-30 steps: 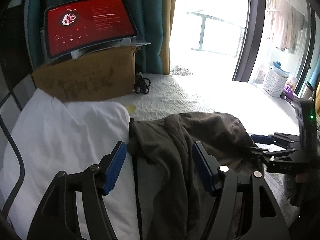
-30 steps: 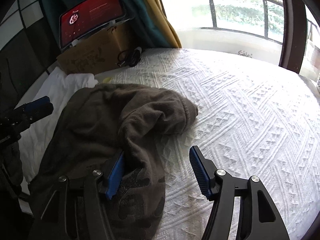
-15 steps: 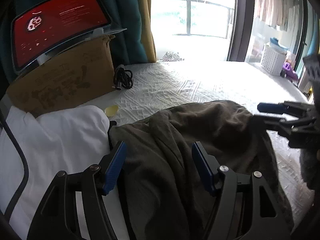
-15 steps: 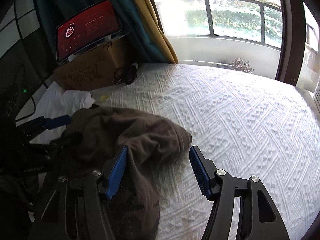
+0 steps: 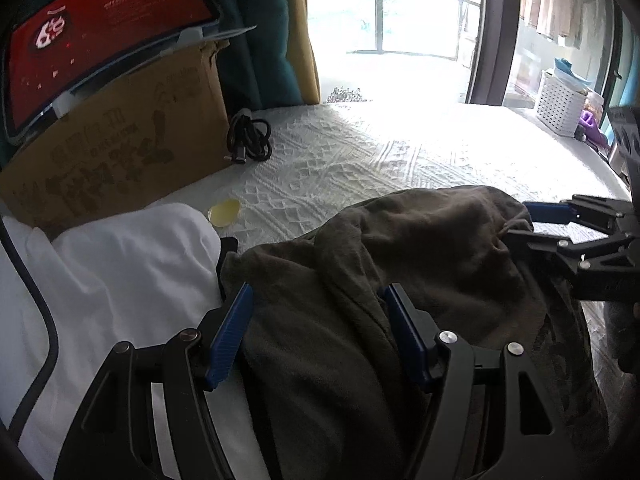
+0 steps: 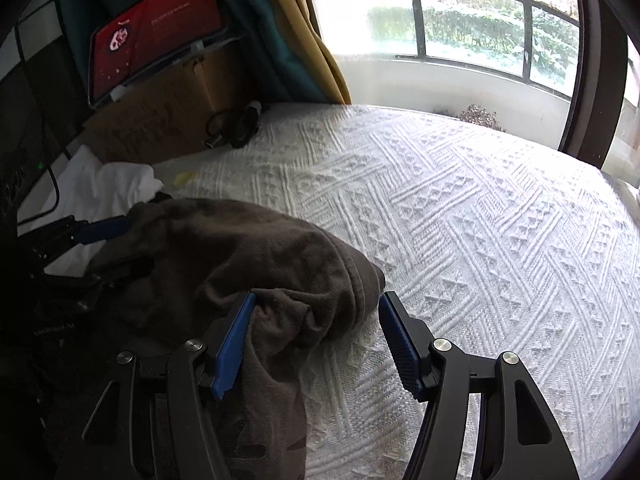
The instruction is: Fold small clothes
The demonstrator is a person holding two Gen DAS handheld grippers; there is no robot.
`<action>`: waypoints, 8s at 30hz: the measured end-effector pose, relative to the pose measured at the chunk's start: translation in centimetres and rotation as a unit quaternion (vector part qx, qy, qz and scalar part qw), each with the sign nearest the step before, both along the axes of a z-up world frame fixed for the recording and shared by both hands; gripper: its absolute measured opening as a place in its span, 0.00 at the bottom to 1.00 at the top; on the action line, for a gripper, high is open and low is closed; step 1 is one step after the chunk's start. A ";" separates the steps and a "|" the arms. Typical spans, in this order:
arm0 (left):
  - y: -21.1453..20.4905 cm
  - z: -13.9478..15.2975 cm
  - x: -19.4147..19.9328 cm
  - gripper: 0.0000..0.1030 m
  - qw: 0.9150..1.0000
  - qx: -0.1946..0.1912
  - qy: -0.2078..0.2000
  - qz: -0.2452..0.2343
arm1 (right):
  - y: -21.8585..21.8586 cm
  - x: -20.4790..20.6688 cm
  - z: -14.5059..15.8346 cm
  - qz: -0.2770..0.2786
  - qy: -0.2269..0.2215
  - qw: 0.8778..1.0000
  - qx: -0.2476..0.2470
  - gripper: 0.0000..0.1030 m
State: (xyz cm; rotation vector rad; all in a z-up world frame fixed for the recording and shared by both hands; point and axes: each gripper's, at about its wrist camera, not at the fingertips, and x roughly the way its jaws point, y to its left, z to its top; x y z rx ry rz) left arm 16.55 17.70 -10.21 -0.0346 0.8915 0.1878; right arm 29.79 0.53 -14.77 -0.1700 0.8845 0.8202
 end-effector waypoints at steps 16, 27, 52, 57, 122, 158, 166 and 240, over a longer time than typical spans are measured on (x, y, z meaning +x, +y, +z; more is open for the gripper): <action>0.9 1.8 -1.7 0.67 0.999 0.012 -0.011 0.033 | -1.3 -1.1 -0.4 -0.017 -0.025 0.999 -0.022 0.68; -1.8 3.1 -5.0 0.67 1.000 0.019 -0.024 0.000 | -4.0 -3.0 0.0 -0.045 -0.031 0.998 -0.025 0.68; -8.5 3.7 -7.8 0.67 0.998 -0.011 -0.043 -0.042 | -11.3 -7.9 1.7 -0.091 -0.053 0.994 -0.003 0.69; -9.9 4.2 -8.1 0.67 0.997 -0.008 -0.048 -0.052 | -13.2 -8.6 2.2 -0.104 -0.059 0.993 0.004 0.69; -17.0 18.7 -20.4 0.99 0.924 0.010 -0.381 -0.019 | -25.8 -25.1 20.1 -0.174 -0.294 0.934 0.102 0.87; -13.9 19.1 -23.1 0.99 0.911 0.042 -0.408 0.044 | -23.7 -25.6 21.5 -0.223 -0.300 0.923 0.095 0.96; -14.2 19.0 -22.8 0.99 0.916 0.039 -0.398 0.034 | -23.3 -25.2 21.1 -0.221 -0.297 0.925 0.086 0.96; -15.0 19.1 -22.6 0.99 0.920 0.039 -0.389 0.017 | -23.5 -25.5 21.0 -0.210 -0.296 0.928 0.087 0.96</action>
